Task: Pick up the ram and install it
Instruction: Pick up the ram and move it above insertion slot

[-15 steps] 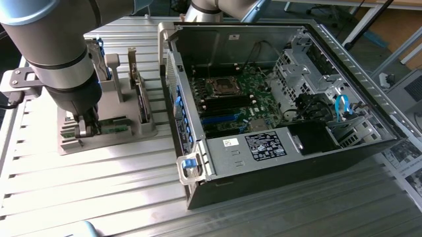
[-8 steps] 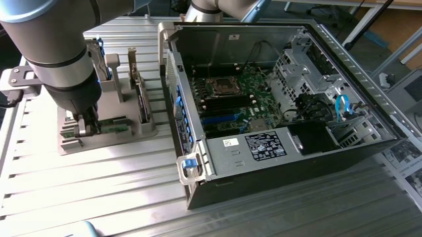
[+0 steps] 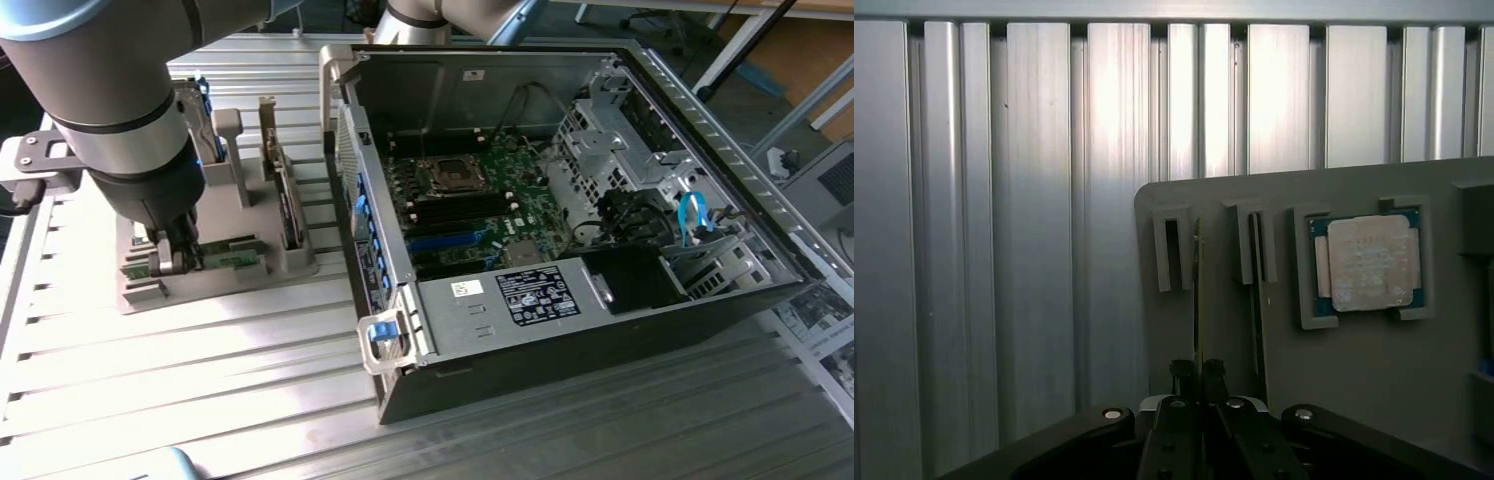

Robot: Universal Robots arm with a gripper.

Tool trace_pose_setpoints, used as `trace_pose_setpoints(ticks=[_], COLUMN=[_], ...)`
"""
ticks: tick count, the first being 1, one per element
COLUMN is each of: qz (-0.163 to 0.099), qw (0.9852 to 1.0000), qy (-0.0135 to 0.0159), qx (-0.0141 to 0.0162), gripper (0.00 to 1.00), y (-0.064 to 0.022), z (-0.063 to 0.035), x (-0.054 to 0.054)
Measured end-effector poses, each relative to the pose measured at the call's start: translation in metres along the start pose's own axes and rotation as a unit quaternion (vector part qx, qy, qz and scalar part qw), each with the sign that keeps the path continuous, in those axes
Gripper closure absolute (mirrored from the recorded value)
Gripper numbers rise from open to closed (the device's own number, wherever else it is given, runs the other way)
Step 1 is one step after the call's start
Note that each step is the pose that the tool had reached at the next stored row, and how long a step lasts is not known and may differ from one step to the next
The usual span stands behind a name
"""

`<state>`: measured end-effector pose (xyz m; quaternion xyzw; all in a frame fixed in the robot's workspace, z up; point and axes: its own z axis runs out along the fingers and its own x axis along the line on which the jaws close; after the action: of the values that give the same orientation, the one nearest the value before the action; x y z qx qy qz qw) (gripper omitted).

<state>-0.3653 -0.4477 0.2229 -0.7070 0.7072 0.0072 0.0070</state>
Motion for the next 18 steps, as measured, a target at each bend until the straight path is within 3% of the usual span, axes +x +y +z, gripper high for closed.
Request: trace_pose_setpoints(ticks=[18], qz=[0.0], qw=[1.0], qy=[0.0], qx=[-0.0001], gripper=[0.86], y=[0.0], z=[-0.0062], x=[-0.0001])
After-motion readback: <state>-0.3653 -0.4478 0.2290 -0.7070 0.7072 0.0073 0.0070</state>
